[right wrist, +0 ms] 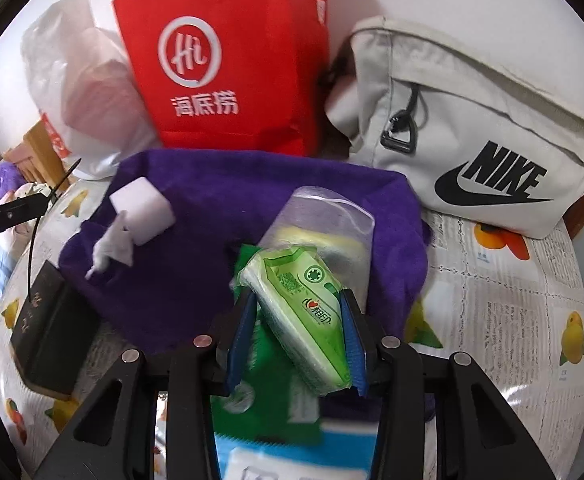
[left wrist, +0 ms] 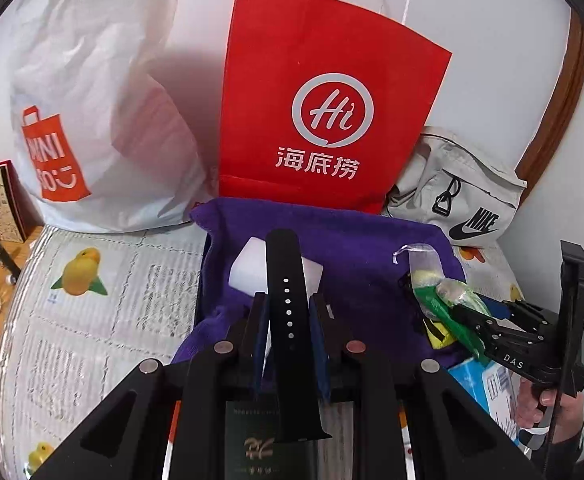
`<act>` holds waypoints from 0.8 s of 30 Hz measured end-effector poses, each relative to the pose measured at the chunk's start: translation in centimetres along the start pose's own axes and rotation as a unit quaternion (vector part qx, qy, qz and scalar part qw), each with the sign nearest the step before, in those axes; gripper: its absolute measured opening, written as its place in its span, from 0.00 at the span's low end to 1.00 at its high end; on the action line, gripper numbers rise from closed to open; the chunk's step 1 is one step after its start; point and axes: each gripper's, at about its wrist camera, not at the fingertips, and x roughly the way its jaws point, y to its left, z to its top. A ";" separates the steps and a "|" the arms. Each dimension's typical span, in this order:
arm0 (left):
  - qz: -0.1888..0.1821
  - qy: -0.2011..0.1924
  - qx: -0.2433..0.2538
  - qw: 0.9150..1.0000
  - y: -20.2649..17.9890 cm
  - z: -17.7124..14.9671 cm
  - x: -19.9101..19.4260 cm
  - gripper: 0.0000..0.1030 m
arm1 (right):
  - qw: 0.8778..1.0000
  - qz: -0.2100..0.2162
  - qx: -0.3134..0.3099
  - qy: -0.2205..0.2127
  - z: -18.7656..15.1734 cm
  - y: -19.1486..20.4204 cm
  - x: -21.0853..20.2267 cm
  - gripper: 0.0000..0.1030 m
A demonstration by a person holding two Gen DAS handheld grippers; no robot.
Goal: Organize soft objects
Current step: 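Lower the black strap and green wipes pack onto the purple towel and open both grippers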
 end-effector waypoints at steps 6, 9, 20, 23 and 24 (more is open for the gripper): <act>-0.011 0.014 -0.005 1.000 0.1 0.7 2.0 0.19 | 1.000 0.008 0.003 0.013 0.6 -0.5 1.5 0.40; -0.021 0.022 -0.013 0.999 0.1 1.1 3.0 0.19 | 1.000 0.011 0.000 0.016 1.1 -0.4 1.9 0.40; -0.027 0.031 -0.011 0.999 -0.5 2.8 5.6 0.19 | 1.000 0.009 -0.008 0.010 3.1 -0.2 2.8 0.39; -0.028 0.037 -0.010 0.999 -0.5 3.0 6.4 0.19 | 1.000 0.009 -0.013 0.008 3.4 0.0 3.0 0.39; -0.027 0.040 -0.011 0.999 -0.6 3.0 6.7 0.19 | 1.000 0.009 -0.016 0.007 3.3 0.1 3.0 0.40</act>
